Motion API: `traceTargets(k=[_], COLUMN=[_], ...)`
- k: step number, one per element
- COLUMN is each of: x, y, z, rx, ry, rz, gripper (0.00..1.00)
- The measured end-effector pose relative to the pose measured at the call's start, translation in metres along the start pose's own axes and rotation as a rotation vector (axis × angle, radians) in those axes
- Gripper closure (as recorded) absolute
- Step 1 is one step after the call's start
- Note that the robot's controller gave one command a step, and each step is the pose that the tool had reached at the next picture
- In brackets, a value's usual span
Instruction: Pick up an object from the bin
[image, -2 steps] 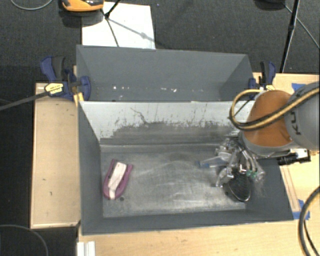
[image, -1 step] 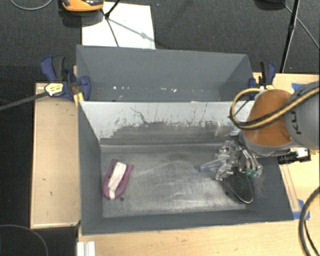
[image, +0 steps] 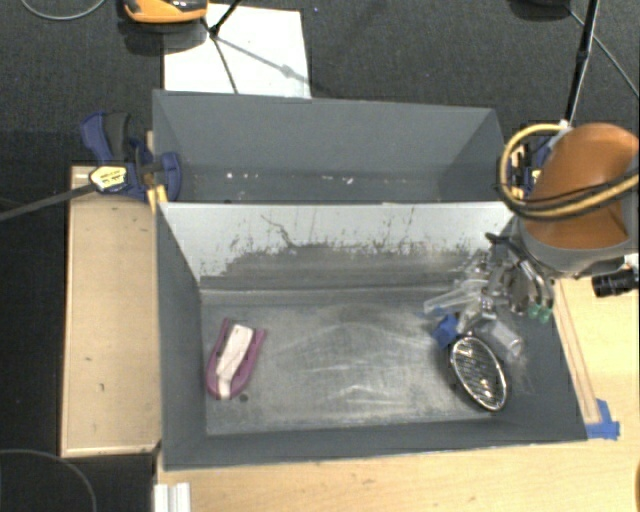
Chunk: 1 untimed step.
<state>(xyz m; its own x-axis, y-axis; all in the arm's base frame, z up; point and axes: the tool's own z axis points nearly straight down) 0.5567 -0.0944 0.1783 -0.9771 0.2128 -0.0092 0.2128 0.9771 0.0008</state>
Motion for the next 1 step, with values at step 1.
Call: traceTargets(k=[1], x=[-0.0011], y=[0.0000], z=[-0.0039], rx=[0.000], ry=[0.004], rz=[-0.001], gripper=[1.00])
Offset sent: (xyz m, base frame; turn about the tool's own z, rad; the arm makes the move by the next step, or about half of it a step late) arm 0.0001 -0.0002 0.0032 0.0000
